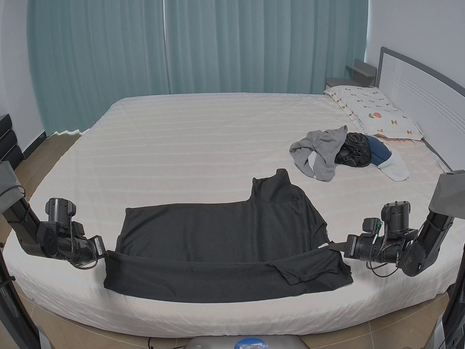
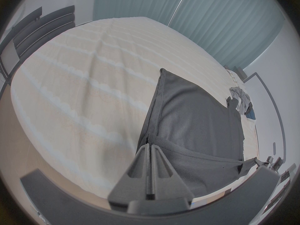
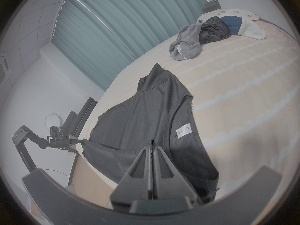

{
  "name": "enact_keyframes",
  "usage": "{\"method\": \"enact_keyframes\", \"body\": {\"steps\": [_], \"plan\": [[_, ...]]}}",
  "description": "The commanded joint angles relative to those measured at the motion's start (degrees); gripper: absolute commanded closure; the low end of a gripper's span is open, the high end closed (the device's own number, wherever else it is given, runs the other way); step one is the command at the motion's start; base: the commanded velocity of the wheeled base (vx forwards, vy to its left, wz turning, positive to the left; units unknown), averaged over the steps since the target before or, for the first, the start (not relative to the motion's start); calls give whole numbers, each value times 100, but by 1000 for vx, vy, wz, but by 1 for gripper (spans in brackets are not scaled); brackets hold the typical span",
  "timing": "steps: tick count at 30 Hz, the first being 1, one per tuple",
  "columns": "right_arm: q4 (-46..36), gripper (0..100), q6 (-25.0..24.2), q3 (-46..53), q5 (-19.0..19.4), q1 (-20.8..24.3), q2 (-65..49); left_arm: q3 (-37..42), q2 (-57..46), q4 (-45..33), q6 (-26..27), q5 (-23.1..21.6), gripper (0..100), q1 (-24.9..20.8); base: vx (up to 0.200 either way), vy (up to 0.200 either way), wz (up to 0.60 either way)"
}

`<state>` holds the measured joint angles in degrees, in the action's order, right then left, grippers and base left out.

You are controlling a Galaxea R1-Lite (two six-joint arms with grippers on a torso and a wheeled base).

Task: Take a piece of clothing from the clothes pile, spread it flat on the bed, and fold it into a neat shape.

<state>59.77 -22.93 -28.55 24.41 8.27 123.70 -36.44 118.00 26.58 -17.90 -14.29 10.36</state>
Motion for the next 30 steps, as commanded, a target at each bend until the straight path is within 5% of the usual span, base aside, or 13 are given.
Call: {"method": "enact_keyframes", "body": {"steps": [1,5,6,13,26,30], "plan": [[-36,100,-1,-204,3,-9,383,-171,381,6,-3,5,100,-61,0,0,0],[-53,100,-1,-248,3,-62,480,-206,469,6,-12,5,100,-113,0,0,0],[-62,0,-1,-221,12,-71,489,-215,504,6,-21,5,0,-122,0,0,0],[26,0,-194,-177,64,-71,366,-232,434,49,-346,5,0,-149,0,0,0],[993,0,-2251,210,3,0,67,-74,223,383,-1339,-21,0,-131,15,0,0],[1098,0,-2374,253,3,17,119,-56,188,383,-1392,-21,0,-140,200,0,0]]}}
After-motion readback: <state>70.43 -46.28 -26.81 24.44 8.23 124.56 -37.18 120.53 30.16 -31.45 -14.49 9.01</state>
